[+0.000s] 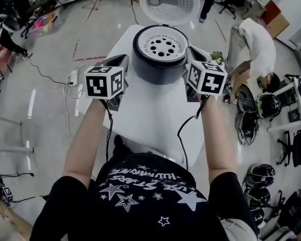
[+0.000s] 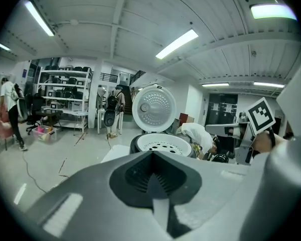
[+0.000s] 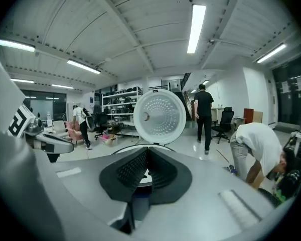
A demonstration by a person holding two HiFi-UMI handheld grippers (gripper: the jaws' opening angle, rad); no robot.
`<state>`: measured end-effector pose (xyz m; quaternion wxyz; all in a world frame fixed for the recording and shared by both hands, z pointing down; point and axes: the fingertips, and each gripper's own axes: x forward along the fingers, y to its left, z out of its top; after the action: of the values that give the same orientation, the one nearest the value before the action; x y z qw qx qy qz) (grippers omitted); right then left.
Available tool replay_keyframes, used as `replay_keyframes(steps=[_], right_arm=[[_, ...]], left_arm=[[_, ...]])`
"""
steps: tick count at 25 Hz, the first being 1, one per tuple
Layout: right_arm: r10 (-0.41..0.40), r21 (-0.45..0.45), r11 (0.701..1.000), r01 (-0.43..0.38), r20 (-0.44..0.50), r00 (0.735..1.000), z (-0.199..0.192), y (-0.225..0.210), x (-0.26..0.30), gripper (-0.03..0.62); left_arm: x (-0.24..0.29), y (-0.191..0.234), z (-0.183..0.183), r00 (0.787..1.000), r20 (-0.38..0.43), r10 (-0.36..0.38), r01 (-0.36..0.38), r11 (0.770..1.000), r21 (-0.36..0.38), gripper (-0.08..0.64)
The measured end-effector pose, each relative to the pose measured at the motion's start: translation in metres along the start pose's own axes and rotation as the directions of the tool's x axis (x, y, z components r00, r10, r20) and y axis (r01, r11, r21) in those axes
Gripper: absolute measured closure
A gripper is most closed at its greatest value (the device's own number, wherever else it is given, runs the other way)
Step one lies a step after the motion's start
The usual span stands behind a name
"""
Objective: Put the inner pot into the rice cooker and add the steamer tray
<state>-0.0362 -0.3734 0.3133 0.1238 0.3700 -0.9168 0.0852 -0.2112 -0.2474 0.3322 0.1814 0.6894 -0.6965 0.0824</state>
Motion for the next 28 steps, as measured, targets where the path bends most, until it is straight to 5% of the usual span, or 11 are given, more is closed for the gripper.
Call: replay_keyframes(steps=[7,28], right_arm=[[0.112,0.034,0.993,-0.112,-0.001,0.994,-0.030,0.017,-0.023,0.568],[0.249,0.040,0.968,-0.247,-0.064,0.966,-0.088,0.092,-0.090,0.566]], left_arm=[[-0.028,-0.028,-0.038,0.998,-0.027,0.051,-0.052,0.998,-0.031,0.560],[-0.119,-0.048,-0.122,0.990,-0.085,0.110,-0.119,0.987,-0.110,0.559]])
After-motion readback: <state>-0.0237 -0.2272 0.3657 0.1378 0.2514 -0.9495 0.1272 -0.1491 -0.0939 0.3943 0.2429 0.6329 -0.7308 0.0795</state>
